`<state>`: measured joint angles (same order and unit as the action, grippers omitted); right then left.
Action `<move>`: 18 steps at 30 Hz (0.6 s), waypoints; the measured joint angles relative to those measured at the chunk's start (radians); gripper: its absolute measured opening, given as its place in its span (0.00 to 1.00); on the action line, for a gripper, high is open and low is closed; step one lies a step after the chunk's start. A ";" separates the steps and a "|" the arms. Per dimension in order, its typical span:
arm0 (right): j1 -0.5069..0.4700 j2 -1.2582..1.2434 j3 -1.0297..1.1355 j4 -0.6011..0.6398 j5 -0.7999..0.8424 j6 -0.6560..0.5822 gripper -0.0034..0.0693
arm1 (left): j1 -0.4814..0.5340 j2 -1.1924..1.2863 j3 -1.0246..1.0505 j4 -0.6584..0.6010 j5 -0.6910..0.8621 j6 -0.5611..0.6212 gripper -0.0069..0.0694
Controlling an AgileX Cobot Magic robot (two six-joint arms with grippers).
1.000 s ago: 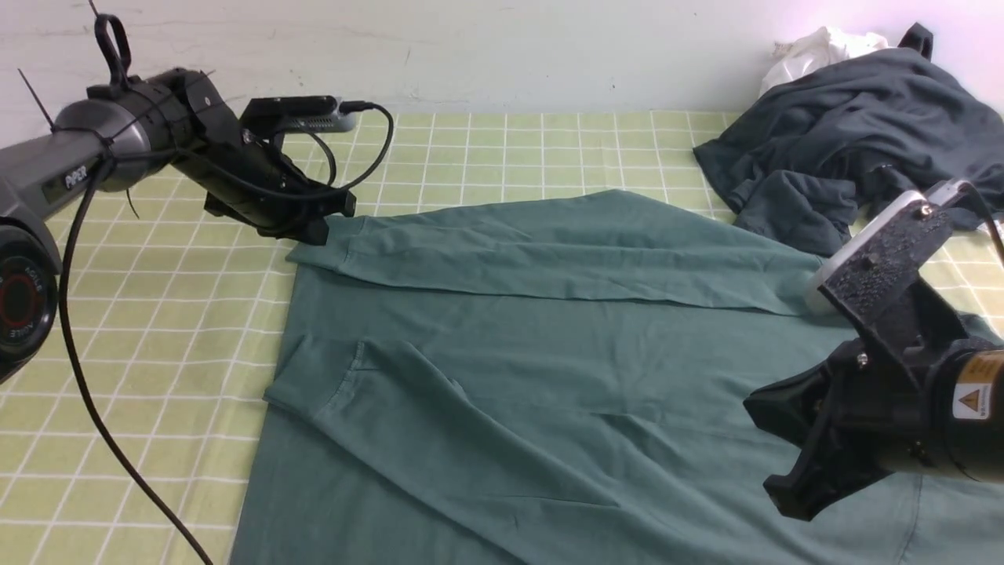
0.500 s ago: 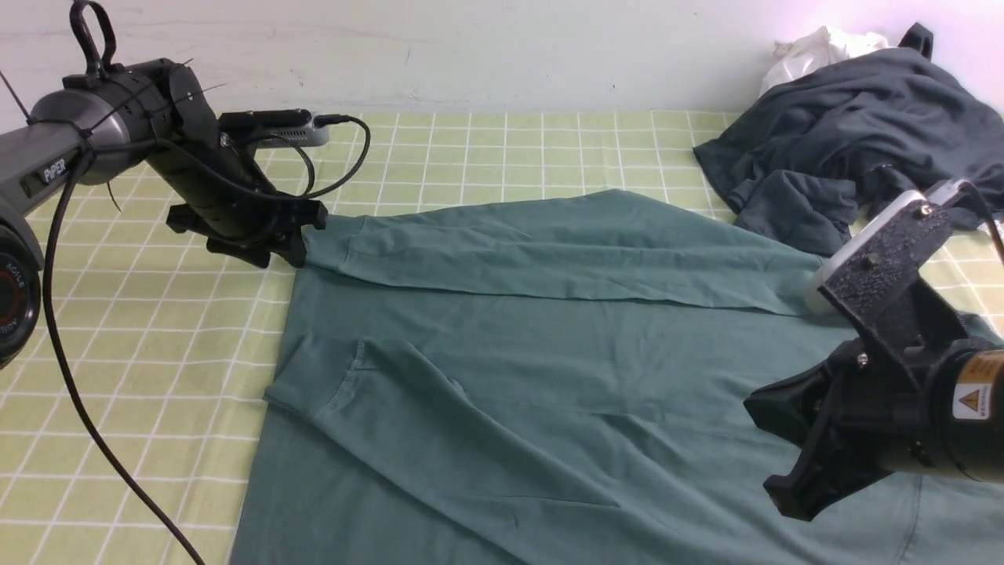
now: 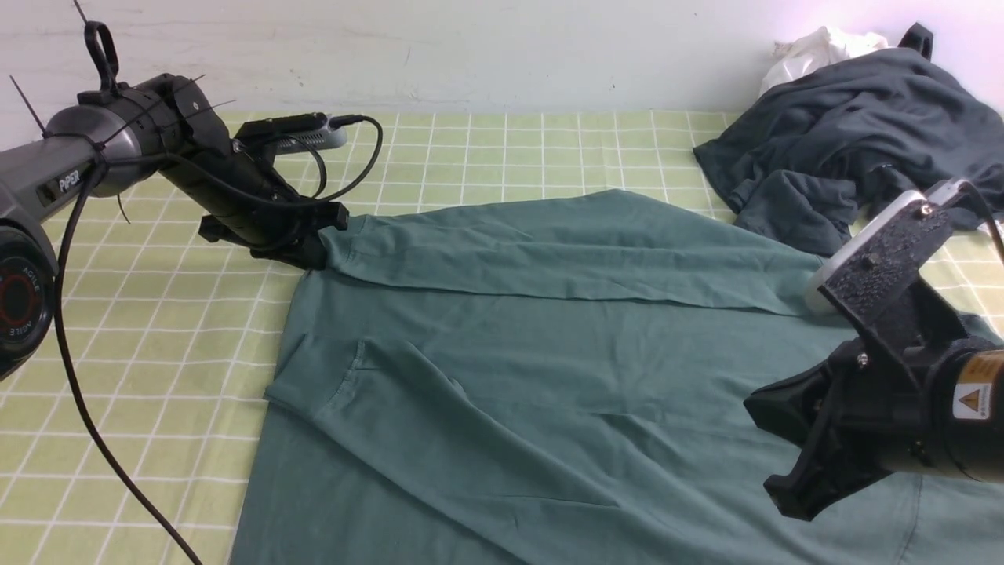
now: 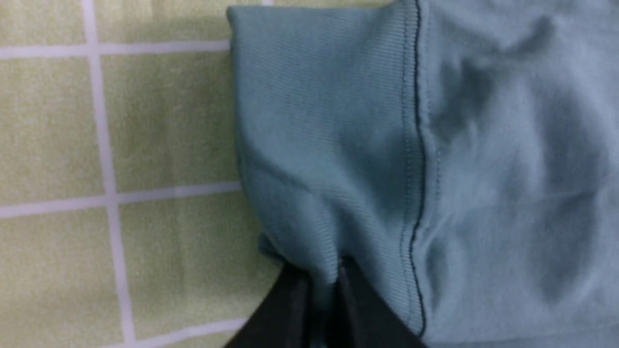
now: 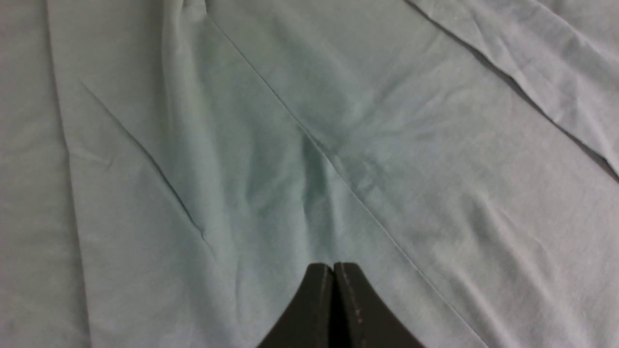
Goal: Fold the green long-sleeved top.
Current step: Use the left arm to clamp the cuff farthest from it
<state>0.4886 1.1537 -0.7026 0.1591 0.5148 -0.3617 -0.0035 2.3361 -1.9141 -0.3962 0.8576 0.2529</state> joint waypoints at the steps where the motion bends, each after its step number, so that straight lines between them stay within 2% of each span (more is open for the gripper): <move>1: 0.000 0.000 0.000 0.000 0.000 0.000 0.03 | 0.000 0.000 0.000 -0.001 0.000 0.000 0.12; 7: 0.000 0.000 0.000 0.000 0.000 0.000 0.03 | 0.000 -0.007 0.000 0.005 0.003 0.000 0.12; 11: 0.000 0.000 0.000 0.000 0.000 0.000 0.03 | 0.000 -0.020 0.000 0.027 0.005 0.000 0.18; 15: 0.000 0.000 0.000 0.000 0.000 0.000 0.03 | 0.000 -0.024 0.000 0.035 -0.013 0.000 0.41; 16: 0.000 0.000 0.000 0.000 0.000 0.000 0.03 | 0.000 -0.024 0.000 0.035 -0.020 0.000 0.43; 18: 0.000 0.000 0.000 0.000 0.000 0.000 0.03 | 0.000 -0.024 0.000 0.035 -0.042 0.001 0.54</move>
<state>0.4886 1.1537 -0.7026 0.1591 0.5145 -0.3617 -0.0035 2.3125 -1.9141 -0.3612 0.8154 0.2540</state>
